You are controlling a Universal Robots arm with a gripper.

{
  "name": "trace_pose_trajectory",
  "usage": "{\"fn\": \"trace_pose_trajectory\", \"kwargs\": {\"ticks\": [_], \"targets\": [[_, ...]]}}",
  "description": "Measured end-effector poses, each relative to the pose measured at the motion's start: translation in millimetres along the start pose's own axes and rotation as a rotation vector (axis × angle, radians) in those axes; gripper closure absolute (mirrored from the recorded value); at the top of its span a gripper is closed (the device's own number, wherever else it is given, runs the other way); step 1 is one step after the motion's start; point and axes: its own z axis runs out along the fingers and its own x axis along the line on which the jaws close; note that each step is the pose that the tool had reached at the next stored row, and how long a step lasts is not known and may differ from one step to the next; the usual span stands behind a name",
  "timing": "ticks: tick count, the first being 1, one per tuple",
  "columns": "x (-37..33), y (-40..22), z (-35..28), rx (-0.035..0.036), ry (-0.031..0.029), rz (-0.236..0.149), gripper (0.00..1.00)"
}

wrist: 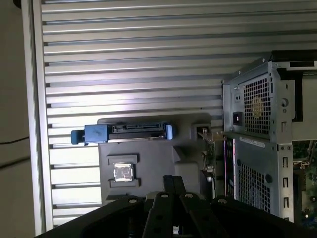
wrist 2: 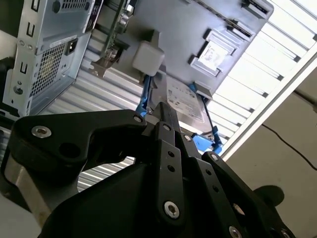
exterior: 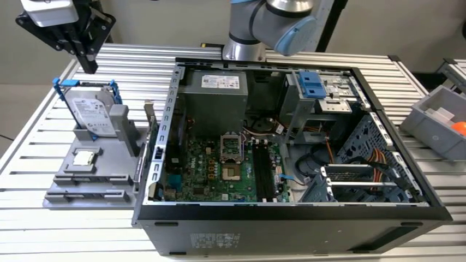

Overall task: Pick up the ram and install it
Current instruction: 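Reach for the ram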

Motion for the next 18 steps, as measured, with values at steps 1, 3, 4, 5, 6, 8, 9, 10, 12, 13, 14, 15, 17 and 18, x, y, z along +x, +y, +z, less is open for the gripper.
{"fn": "trace_pose_trajectory", "kwargs": {"ticks": [1, 3, 4, 5, 6, 8, 9, 10, 12, 13, 14, 15, 17, 18], "targets": [[1.0, -0.1, 0.0, 0.0000, 0.0000, 0.000, 1.00], [3.0, -0.2, -0.1, 0.0000, 0.0000, 0.000, 1.00], [3.9, -0.3, -0.1, 0.0000, 0.0000, 0.000, 1.00], [5.0, -0.3, -0.1, 0.0000, 0.0000, 0.000, 1.00], [5.9, -0.4, -0.2, 0.0001, 0.0001, 0.000, 1.00], [8.1, -0.5, -0.2, 0.0000, 0.0001, -0.001, 1.00], [9.1, -0.5, -0.2, 0.0000, 0.0001, -0.001, 1.00], [10.1, -0.6, -0.3, 0.0000, 0.0001, -0.001, 1.00], [12.0, -0.7, -0.3, 0.0000, 0.0001, -0.002, 1.00], [12.9, -0.7, -0.3, 0.0000, 0.0002, -0.002, 1.00], [13.8, -0.7, -0.3, 0.0000, 0.0002, -0.003, 1.00], [14.7, -0.7, -0.4, 0.0000, 0.0003, -0.003, 1.00], [16.0, -0.6, -0.3, -0.0001, 0.0003, -0.005, 1.00], [16.5, -0.5, -0.4, -0.0001, 0.0003, -0.006, 1.00]]}}
